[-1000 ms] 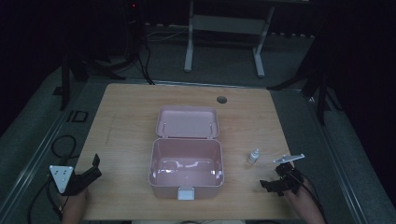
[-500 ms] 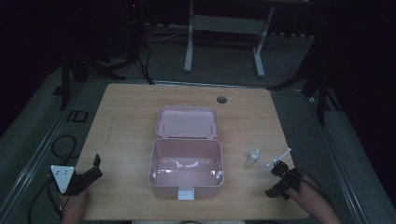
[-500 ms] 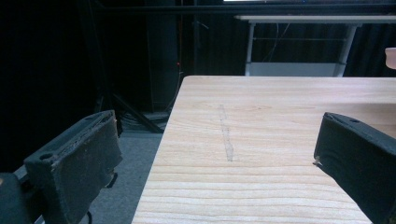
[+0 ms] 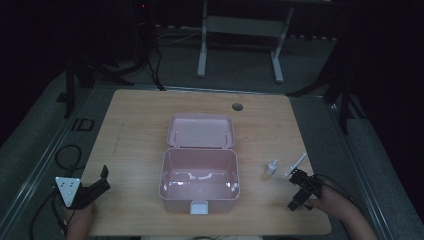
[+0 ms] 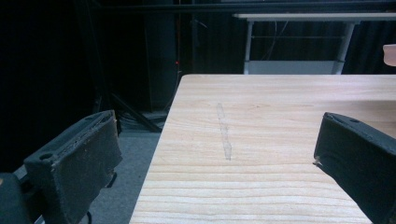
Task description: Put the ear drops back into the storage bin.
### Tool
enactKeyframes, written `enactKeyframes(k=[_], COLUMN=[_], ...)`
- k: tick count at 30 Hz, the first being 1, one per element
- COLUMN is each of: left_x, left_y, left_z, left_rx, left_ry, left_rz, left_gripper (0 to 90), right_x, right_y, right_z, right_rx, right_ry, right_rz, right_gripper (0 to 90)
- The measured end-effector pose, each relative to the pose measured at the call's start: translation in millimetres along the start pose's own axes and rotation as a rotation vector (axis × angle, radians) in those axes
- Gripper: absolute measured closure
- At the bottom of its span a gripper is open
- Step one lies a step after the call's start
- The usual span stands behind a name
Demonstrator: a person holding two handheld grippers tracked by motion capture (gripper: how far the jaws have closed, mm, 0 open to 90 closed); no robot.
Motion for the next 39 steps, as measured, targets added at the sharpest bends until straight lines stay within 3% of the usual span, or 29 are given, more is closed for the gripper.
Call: enactKeyframes(k=[6, 16, 22, 27, 29, 34, 39], left_x=[-0.2, -0.6, -1.0, -0.9, -0.8, -1.0, -1.0], left_y=[0.1, 0.2, -0.2, 0.2, 0.3, 0.6, 0.3], left_z=[0.1, 0.2, 0.1, 0.1, 0.1, 0.1, 0.1], left_rx=[-0.002, -0.003, -0.007, -0.004, -0.004, 0.000, -0.003], left_ry=[0.004, 0.006, 0.007, 0.008, 0.007, 0.006, 0.009], left_rz=[0.006, 0.005, 0.005, 0.007, 0.007, 0.011, 0.011], left_gripper=[0.5, 0.5, 0.5, 0.5, 0.5, 0.5, 0.5], right_x=[-2.5, 7.8, 12.8, 14.8, 15.2, 10.6, 5.1], right_y=[-3.6, -12.6, -19.3, -21.5, -22.9, -21.4, -21.2], right_z=[-10.4, -42.9, -65.3, -74.4, -86.0, -98.5, -108.5], right_rx=[0.023, 0.017, -0.030, -0.040, -0.041, -0.043, -0.038], right_ry=[0.028, -0.015, -0.038, -0.038, -0.042, -0.035, -0.024], right_rz=[0.000, 0.020, 0.016, 0.025, 0.016, -0.003, -0.006], right_gripper=[12.7, 13.9, 17.2, 17.3, 21.4, 23.3, 31.5])
Point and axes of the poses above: each handheld gripper's, and its own axes: x roughly backward along the jaws, z roughly out of its underside, y roughly to its left, the point moved 2 cm from there along -x, roughly forward along the jaws, and after that the axes turned 12 degrees about z, right-handed, at the moved point
